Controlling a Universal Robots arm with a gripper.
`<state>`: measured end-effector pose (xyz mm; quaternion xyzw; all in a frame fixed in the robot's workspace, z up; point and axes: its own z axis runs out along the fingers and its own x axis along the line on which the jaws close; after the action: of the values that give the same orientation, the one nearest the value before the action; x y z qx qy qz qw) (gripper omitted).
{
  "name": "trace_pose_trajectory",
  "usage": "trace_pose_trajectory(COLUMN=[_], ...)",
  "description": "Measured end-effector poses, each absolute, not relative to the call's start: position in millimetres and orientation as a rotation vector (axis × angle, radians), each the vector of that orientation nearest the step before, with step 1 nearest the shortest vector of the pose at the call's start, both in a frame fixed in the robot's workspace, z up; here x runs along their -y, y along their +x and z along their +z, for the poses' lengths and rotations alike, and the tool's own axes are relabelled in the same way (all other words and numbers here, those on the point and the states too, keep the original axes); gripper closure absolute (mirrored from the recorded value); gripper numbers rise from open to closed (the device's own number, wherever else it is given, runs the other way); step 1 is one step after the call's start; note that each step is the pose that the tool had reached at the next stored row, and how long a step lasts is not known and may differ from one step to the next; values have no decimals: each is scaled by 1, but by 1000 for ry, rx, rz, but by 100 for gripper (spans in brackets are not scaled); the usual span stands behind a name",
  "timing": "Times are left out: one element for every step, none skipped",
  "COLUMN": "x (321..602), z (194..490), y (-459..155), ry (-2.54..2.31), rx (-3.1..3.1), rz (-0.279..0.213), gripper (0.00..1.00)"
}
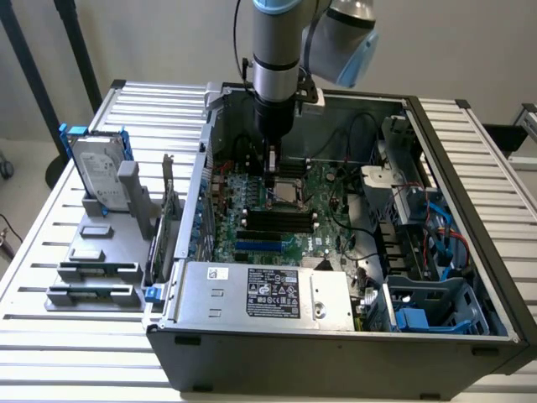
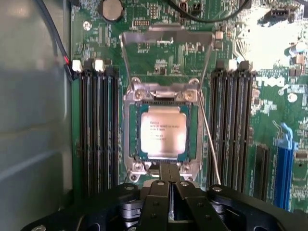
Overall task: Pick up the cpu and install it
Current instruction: 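Place the cpu into insertion slot, then close the cpu cover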
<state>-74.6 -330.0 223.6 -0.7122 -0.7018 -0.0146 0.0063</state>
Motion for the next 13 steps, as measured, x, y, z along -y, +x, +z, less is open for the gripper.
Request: trace_pose_trajectory(x=[330, 330, 330, 330, 330, 330, 330, 330, 330, 330, 330, 330, 330], z=[225, 225, 225, 225, 225, 225, 225, 225, 225, 225, 225, 225, 225], y=[-77, -78, -79, -79, -79, -79, -79, -79, -79, -79, -79, -79, -79], ry=[-2228, -2228, -2228, -2228, -2228, -2228, -2228, -2228, -2228, -2228, -2228, -2228, -2228], rx=[2196, 2196, 2196, 2196, 2196, 2196, 2196, 2196, 2196, 2196, 2196, 2196, 2196], rz=[-46, -46, -46, -46, -46, -46, -46, -46, -46, -46, -46, -46, -46], gripper=[89, 89, 89, 89, 89, 89, 89, 89, 89, 89, 89, 89, 89])
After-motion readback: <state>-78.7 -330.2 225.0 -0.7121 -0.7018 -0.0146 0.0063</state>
